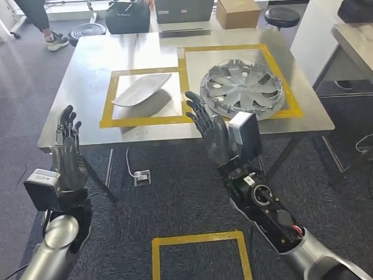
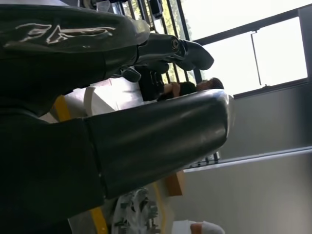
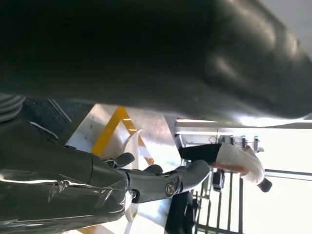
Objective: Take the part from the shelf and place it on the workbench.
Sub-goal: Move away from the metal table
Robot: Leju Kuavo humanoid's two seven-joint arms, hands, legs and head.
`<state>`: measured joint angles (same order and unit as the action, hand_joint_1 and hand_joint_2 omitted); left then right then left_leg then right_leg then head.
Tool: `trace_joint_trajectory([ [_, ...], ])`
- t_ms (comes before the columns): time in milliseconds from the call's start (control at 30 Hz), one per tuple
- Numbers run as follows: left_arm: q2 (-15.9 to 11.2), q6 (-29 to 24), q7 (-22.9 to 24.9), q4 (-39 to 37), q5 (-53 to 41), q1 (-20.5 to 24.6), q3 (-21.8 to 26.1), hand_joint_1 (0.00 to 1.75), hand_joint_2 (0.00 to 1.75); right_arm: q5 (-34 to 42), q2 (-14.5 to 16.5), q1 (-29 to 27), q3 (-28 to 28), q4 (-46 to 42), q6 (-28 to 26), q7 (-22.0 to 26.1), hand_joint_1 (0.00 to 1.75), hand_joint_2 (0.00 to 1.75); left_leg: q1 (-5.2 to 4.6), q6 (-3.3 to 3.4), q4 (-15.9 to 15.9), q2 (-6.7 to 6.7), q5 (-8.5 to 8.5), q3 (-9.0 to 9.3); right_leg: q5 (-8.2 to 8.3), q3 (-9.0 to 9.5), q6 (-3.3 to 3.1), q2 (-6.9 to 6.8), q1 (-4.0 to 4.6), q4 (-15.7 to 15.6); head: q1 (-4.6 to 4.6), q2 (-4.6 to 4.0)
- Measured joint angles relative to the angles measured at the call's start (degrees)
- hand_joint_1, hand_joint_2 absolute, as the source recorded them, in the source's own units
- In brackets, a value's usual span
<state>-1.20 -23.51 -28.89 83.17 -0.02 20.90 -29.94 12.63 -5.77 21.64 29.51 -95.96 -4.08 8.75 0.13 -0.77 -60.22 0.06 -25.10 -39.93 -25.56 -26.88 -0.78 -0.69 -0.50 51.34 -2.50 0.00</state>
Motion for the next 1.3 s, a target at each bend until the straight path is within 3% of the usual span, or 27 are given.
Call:
trace_joint_trajectory([
  [33, -0.1, 0.0, 0.1, 0.0, 0.0, -0.1, 0.0, 0.00, 0.00, 0.0, 0.0, 0.0, 0.0, 0.1, 0.0, 0.0, 0.00, 0.00, 0.17, -0.26, -4.3, 0.00, -2.98, -1.23, 0.74, -0.98, -0.15, -0.03, 0.01, 0.1, 0.41, 0.00],
  [67, -0.1, 0.0, 0.2, 0.0, 0.0, -0.2, 0.0, 0.00, 0.00, 0.0, 0.0, -0.1, 0.0, 0.1, 0.1, 0.0, 0.00, 0.00, 0.34, -0.52, -8.4, 0.01, -4.74, -2.13, 1.47, -2.00, -0.14, -0.05, 0.01, 0.2, 0.75, 0.00],
  [100, -0.2, 0.0, 0.2, 0.0, 0.0, -0.3, 0.0, 0.00, 0.00, 0.0, 0.0, -0.1, 0.1, 0.2, 0.1, 0.0, 0.00, 0.00, 0.47, -0.74, -11.1, 0.01, -4.90, -2.39, 2.12, -2.96, -0.07, -0.08, 0.01, 0.4, 1.02, 0.00],
  [133, -0.3, 0.0, 0.2, 0.0, 0.0, -0.4, 0.0, 0.00, 0.00, 0.0, 0.0, -0.2, 0.1, 0.3, 0.1, 0.0, 0.00, 0.00, 0.61, -0.88, -11.9, 0.01, -3.78, -1.76, 2.70, -3.92, 0.05, -0.09, 0.00, 0.6, 1.29, 0.00],
  [200, -0.3, 0.0, 0.3, 0.0, 0.0, -0.4, 0.0, 0.00, 0.00, 0.0, 0.0, -0.2, 0.2, 0.4, 0.1, 0.0, 0.00, 0.00, 0.88, -0.96, -7.3, 0.03, -0.80, 2.70, 3.66, -5.56, 0.41, -0.10, -0.02, 1.2, 1.70, 0.00],
  [267, -0.4, 0.0, 0.3, 0.0, -0.1, -0.4, 0.0, 0.00, 0.00, 0.0, 0.0, -0.1, 0.2, 0.3, 0.1, 0.0, 0.00, 0.00, 0.84, -0.62, 1.4, 0.00, -0.75, 8.83, 4.37, -6.89, 0.94, -0.04, 0.12, 2.0, 1.87, 0.00],
  [300, -0.4, 0.0, 0.3, 0.1, -0.1, -0.3, 0.0, 0.00, 0.00, 0.0, 0.0, -0.1, 0.2, 0.3, 0.1, 0.0, 0.00, 0.00, 0.73, -0.30, 4.4, -0.02, -1.30, 10.63, 4.73, -7.29, 1.26, -0.03, 0.17, 2.2, 1.78, 0.00],
  [333, -0.4, 0.0, 0.3, 0.1, -0.2, -0.4, 0.0, 0.00, 0.00, 0.0, 0.0, -0.1, 0.2, 0.3, 0.1, 0.0, 0.00, 0.00, 0.49, 0.13, 5.9, -0.06, -1.71, 11.34, 5.13, -7.60, 1.63, -0.03, 0.15, 2.3, 1.68, 0.00],
  [400, -0.5, 0.0, 0.4, 0.2, -0.2, -0.4, 0.0, 0.00, 0.00, 0.0, 0.0, -0.2, 0.3, 0.4, 0.1, 0.0, 0.00, 0.00, 0.33, 1.26, 6.3, 0.05, -0.98, 10.67, 5.53, -8.05, 2.41, 0.03, -0.14, 2.4, 1.49, 0.00],
  [467, -0.5, 0.0, 0.6, 0.2, -0.2, -0.5, 0.0, 0.00, 0.00, 0.0, 0.0, -0.4, 0.3, 0.4, 0.1, -0.1, 0.00, 0.00, 0.40, 2.42, 6.5, 0.24, 0.22, 9.62, 2.20, -9.50, 2.96, 0.20, -0.41, 5.3, 1.20, 0.00],
  [533, -0.5, 0.0, 0.7, 0.3, -0.2, -0.6, 0.0, 0.00, 0.00, -0.1, 0.0, -0.5, 0.3, 0.4, 0.1, -0.1, 0.00, 0.00, 0.34, 2.96, 6.5, 0.32, 1.41, 8.26, -3.98, -11.68, 3.27, 0.34, -0.50, 12.6, 0.58, 0.00],
  [567, -0.5, 0.1, 0.7, 0.3, -0.2, -0.7, 0.0, 0.00, 0.00, -0.1, 0.0, -0.6, 0.3, 0.5, 0.1, -0.1, 0.00, 0.00, 0.26, 3.00, 6.5, 0.33, 1.99, 7.53, -6.13, -12.49, 3.38, 0.38, -0.50, 16.6, 0.28, 0.00],
  [600, -0.5, 0.1, 0.7, 0.3, -0.2, -0.7, 0.0, 0.00, 0.00, -0.1, 0.0, -0.6, 0.3, 0.5, 0.1, -0.1, 0.00, 0.00, 0.20, 2.98, 6.5, 0.32, 2.57, 6.77, -6.89, -12.63, 3.42, 0.40, -0.49, 19.5, 0.05, 0.00],
  [633, -0.5, 0.1, 0.8, 0.3, -0.2, -0.8, 0.0, 0.00, 0.00, -0.1, 0.0, -0.7, 0.3, 0.5, 0.1, -0.2, 0.00, 0.00, 0.16, 2.92, 6.4, 0.32, 3.15, 5.99, -6.33, -11.91, 3.38, 0.42, -0.49, 20.6, -0.14, 0.00],
  [667, -0.5, 0.1, 0.8, 0.3, -0.2, -0.9, 0.0, 0.00, 0.00, -0.1, 0.0, -0.7, 0.3, 0.6, 0.1, -0.2, 0.00, 0.00, 0.14, 2.81, 6.4, 0.31, 3.71, 5.27, -4.81, -10.15, 3.26, 0.42, -0.48, 19.5, -0.37, 0.00],
  [733, -0.5, 0.1, 0.8, 0.4, -0.2, -0.9, 0.0, 0.00, 0.00, -0.1, 0.0, -0.6, 0.3, 0.6, 0.1, -0.2, 0.00, 0.00, 0.12, 2.47, 6.2, 0.26, 4.66, 4.18, -2.28, -4.32, 2.77, 0.51, -0.42, 11.9, -0.85, 0.00],
  [800, -0.5, 0.1, 0.8, 0.5, -0.2, -0.9, 0.0, 0.00, 0.00, -0.2, 0.0, -0.5, 0.3, 0.6, 0.1, -0.1, 0.00, 0.00, 0.08, 1.88, 6.2, 0.25, 5.65, 3.59, -2.47, 0.82, 2.25, 0.63, -0.12, 4.1, -1.13, 0.00],
  [833, -0.5, 0.1, 0.8, 0.5, -0.2, -0.9, 0.0, 0.00, 0.00, -0.2, 0.0, -0.5, 0.3, 0.6, 0.1, -0.1, 0.00, 0.00, 0.11, 1.53, 6.3, 0.28, 6.22, 3.41, -2.88, 1.88, 2.03, 0.69, 0.09, 2.2, -1.17, 0.00],
  [900, -0.5, 0.2, 0.9, 0.5, -0.2, -0.9, 0.0, 0.00, 0.00, -0.2, 0.0, -0.5, 0.3, 0.7, 0.0, -0.2, 0.00, 0.00, 0.20, 0.78, 6.6, 0.26, 7.11, 3.13, -2.10, 1.74, 1.50, 0.64, 0.17, 1.3, -1.13, 0.00],
  [933, -0.5, 0.2, 1.0, 0.5, -0.2, -0.9, 0.0, 0.00, 0.00, -0.2, 0.0, -0.5, 0.3, 0.7, -0.1, -0.2, 0.00, 0.00, 0.25, 0.47, 6.1, 0.20, 6.48, 2.69, -1.47, 1.25, 1.12, 0.56, 0.07, 1.2, -1.05, 0.00],
  [1000, -0.5, 0.3, 1.1, 0.5, -0.2, -0.8, 0.0, 0.00, 0.00, -0.3, 0.0, -0.6, 0.3, 0.7, -0.1, -0.2, 0.00, 0.00, 0.35, -0.01, 1.7, 0.08, 1.87, 0.65, -0.02, -0.09, 0.31, 0.30, -0.18, 1.0, -0.33, 0.00],
  [1067, -0.6, 0.3, 1.1, 0.5, -0.1, -0.8, 0.0, 0.00, 0.00, -0.4, 0.0, -0.8, 0.3, 0.8, -0.1, -0.3, 0.00, 0.00, 0.44, -0.39, -6.6, 0.04, -3.73, -2.06, 1.34, -1.95, -0.09, 0.22, -0.03, 1.1, 0.52, 0.00],
  [1100, -0.6, 0.3, 1.1, 0.5, 0.0, -0.9, 0.0, 0.00, 0.00, -0.5, 0.0, -0.9, 0.3, 0.9, -0.1, -0.2, 0.00, 0.00, 0.46, -0.55, -10.1, 0.04, -4.85, -2.80, 1.97, -2.89, -0.11, 0.22, 0.03, 1.2, 0.83, 0.00],
  [1133, -0.6, 0.3, 1.1, 0.4, 0.0, -0.9, 0.0, 0.00, 0.00, -0.6, 0.0, -0.9, 0.3, 0.9, -0.1, -0.2, 0.00, 0.00, 0.46, -0.63, -11.9, 0.04, -4.53, -2.68, 2.57, -3.84, -0.08, 0.22, 0.07, 1.4, 1.11, 0.00],
  [1200, -0.6, 0.2, 0.9, 0.4, 0.2, -0.8, 0.0, 0.00, 0.00, -0.9, 0.0, -1.0, 0.3, 1.0, -0.1, -0.2, 0.00, 0.00, 0.46, -0.48, -9.5, 0.04, -1.45, 0.55, 3.58, -5.65, 0.09, 0.23, 0.10, 1.9, 1.55, 0.00],
  [1233, -0.6, 0.2, 0.8, 0.4, 0.3, -0.7, 0.0, 0.00, 0.00, -1.0, 0.0, -1.0, 0.3, 1.0, -0.1, -0.1, 0.00, 0.00, 0.44, -0.24, -5.6, 0.03, -0.47, 3.56, 4.02, -6.43, 0.25, 0.25, 0.10, 2.2, 1.73, 0.00],
  [1300, -0.6, 0.2, 0.6, 0.4, 0.4, -0.4, 0.0, 0.00, 0.00, -1.3, 0.0, -1.0, 0.3, 0.9, 0.0, 0.0, 0.00, 0.00, 0.15, 0.41, 2.5, 0.01, -0.63, 8.94, 4.86, -7.57, 0.74, 0.30, 0.21, 2.6, 1.83, 0.00],
])
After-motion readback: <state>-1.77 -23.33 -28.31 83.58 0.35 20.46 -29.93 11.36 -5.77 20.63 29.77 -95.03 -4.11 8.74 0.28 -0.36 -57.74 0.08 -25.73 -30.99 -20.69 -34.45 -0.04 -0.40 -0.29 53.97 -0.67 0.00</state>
